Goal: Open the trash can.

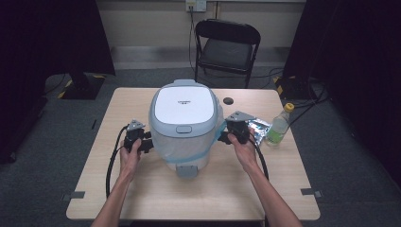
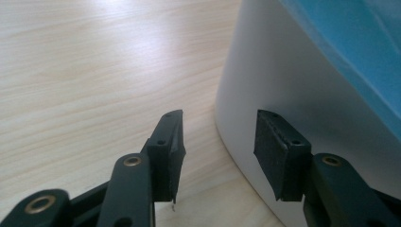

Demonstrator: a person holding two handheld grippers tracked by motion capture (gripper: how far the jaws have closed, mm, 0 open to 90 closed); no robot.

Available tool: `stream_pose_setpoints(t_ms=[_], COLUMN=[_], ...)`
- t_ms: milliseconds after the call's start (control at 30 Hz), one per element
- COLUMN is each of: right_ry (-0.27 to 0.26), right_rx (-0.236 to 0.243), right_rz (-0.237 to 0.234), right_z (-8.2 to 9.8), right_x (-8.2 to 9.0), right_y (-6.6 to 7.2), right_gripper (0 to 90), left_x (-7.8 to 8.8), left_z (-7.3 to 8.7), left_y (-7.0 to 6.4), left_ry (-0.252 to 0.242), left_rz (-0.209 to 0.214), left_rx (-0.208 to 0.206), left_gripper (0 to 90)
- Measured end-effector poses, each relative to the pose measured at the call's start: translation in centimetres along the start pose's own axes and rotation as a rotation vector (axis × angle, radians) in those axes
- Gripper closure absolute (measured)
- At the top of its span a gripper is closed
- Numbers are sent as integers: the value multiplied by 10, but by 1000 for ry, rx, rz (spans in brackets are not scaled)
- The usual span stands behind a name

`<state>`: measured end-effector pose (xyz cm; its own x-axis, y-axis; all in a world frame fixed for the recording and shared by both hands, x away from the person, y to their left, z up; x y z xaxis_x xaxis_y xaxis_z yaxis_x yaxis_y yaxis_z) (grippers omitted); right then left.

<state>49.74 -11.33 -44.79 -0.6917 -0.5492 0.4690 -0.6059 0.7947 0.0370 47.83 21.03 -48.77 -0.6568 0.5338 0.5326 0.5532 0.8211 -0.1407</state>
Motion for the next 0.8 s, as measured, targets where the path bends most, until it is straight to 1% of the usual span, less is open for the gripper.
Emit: stream_pose_setpoints(t_ms=[67,133,167,200,233,267,333,400,467,500,567,633,667,800], right_ry=[-4,-6,-5,-7,-5,-1,4,9,13,12,13,12,15,18], right_rx=[-18,-29,-29,-24,-25,-20,-19,-7,-6,-7,-3,2,1,19], right_rz=[-28,-52,-59,-60,-70,-79,-100,-108,-128,-135,-145,-152,-157,-174], right_z=[1,2,2,1,1,2,3,4,7,8,10,12,13,16], right_x=[0,0,1,1,2,3,5,9,12,14,18,21,22,28], right_y=[0,2,4,5,6,6,10,14,18,20,25,28,30,36], right_gripper=[493,590,612,626,638,638,653,655,653,653,654,654,656,656], left_x=[0,1,2,3,4,5,8,12,17,20,23,27,28,35], left_z=[1,2,2,2,3,4,7,9,11,13,15,18,19,21], left_y=[-2,-5,-6,-7,-8,-9,-9,-10,-12,-13,-15,-17,-18,-22], left_ry=[-8,-15,-16,-14,-18,-19,-22,-23,-16,-10,-12,-15,-12,8], left_rz=[3,4,1,-7,-3,4,10,5,8,4,5,0,2,-9], left_rx=[4,2,1,-9,-9,-3,2,-4,-9,-24,-19,-24,-24,-46], left_gripper=[549,592,622,637,651,673,681,686,695,695,696,704,705,718])
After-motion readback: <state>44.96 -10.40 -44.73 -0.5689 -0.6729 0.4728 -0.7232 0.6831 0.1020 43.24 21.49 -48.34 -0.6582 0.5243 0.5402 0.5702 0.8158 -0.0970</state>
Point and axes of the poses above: each handheld gripper's, and its own axes: x roughly backward along the jaws, z roughly out of its underside, y roughly to its left, the point moved 4 cm from there along -x, roughly forward along the jaws, and after that the axes turned 2 degrees about -x, right-handed, at the moved point
